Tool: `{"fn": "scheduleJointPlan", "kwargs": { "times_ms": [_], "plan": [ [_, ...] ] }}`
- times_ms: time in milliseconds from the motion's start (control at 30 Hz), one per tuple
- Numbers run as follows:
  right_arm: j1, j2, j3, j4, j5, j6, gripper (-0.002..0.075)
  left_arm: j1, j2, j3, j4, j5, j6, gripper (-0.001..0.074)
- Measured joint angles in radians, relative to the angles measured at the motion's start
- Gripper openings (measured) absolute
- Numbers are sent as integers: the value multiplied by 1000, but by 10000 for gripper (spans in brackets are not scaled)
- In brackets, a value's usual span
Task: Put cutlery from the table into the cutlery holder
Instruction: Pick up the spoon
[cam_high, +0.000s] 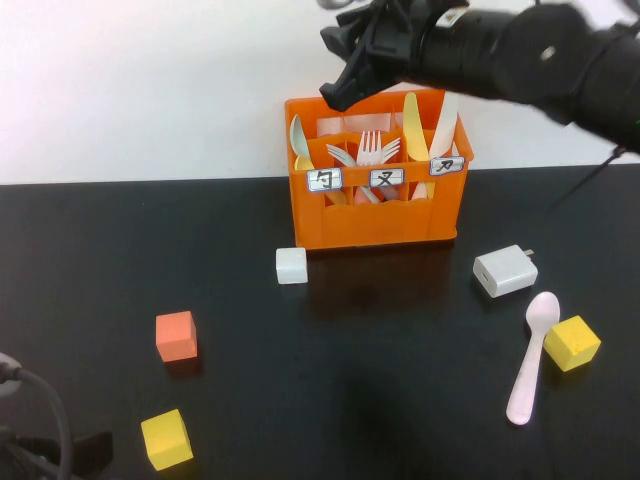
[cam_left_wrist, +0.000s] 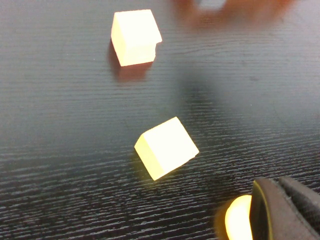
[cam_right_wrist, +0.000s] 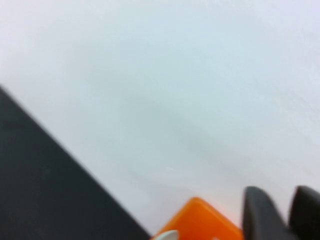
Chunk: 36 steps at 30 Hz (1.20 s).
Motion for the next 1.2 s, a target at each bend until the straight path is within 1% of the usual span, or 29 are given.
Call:
{"fn": "scheduleJointPlan", "kwargs": {
  "times_ms": [67,133,200,300,467,567,700,800,1033,1200],
  "plan": [
    [0,-35,0,-2,69,-2,62,0,0,0,0,-2,0,-1],
    [0,-61,0,-3,130,-2,29,0,0,0,0,-13,0,-1],
    [0,-81,0,-18,189,-2,13,0,0,0,-2,-34,0,-1],
    [0,-101,0,-97,287,45,7,0,0,0,-2,-66,2,-1],
    [0,-103,0,-377,492,265,2,0,0,0,9,-96,19,-1],
    [0,-105,0,-499,603,366,1,0,0,0,11,-101,19,-1],
    [0,-128,5,-605,728,469,0,0,0,0,11,-101,19,-1],
    [0,-169,47,-648,754,517,0,0,0,0,13,-101,19,-1],
    [0,-284,253,-723,759,593,0,0,0,0,5,-66,19,-1],
    [0,-312,371,-774,761,676,0,0,0,0,-4,-64,19,-1]
  ]
}}
